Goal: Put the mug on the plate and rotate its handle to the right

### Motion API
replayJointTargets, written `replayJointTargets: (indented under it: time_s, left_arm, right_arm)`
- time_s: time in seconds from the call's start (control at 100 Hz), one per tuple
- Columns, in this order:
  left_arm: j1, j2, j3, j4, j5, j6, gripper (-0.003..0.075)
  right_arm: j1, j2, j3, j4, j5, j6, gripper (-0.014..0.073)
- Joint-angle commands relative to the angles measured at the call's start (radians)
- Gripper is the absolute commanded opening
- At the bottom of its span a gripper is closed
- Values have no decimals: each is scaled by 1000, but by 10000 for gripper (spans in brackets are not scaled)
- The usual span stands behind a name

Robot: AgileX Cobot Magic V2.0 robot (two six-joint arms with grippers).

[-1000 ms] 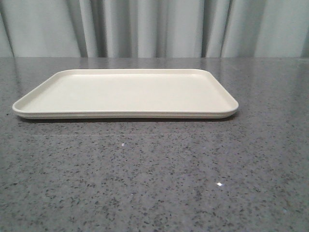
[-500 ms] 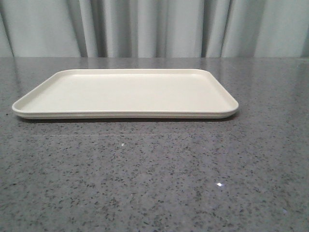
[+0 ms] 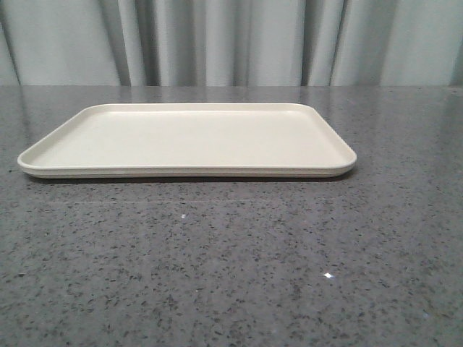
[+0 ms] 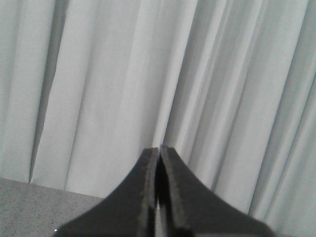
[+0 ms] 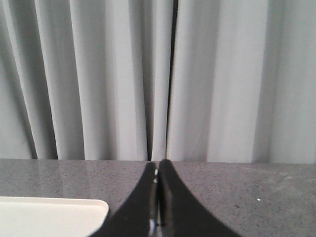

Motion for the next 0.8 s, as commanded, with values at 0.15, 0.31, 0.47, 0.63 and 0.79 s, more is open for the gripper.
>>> replayJointTargets:
  time_s: [0.15,0.31,0.47,0.63,0.79]
  left_arm:
    - [1,234,-305,24,140,8,-20]
    - [1,387,-497,30,213,83,-19]
    - [1,516,-674,35,325,135,-18]
    - [1,603,-787,32,439,179,4]
    - [1,652,-843,30,505,181,136]
  right_arm:
    - [-2,157,-210,0,39,-18,-86]
    - [-2,211,-299,0,82,-24,80]
    - [-2,236,-348,0,88,-24,310]
    - [-2,237,-355,0,72,-24,391]
    - [-2,237,-355,0,64,-24,391]
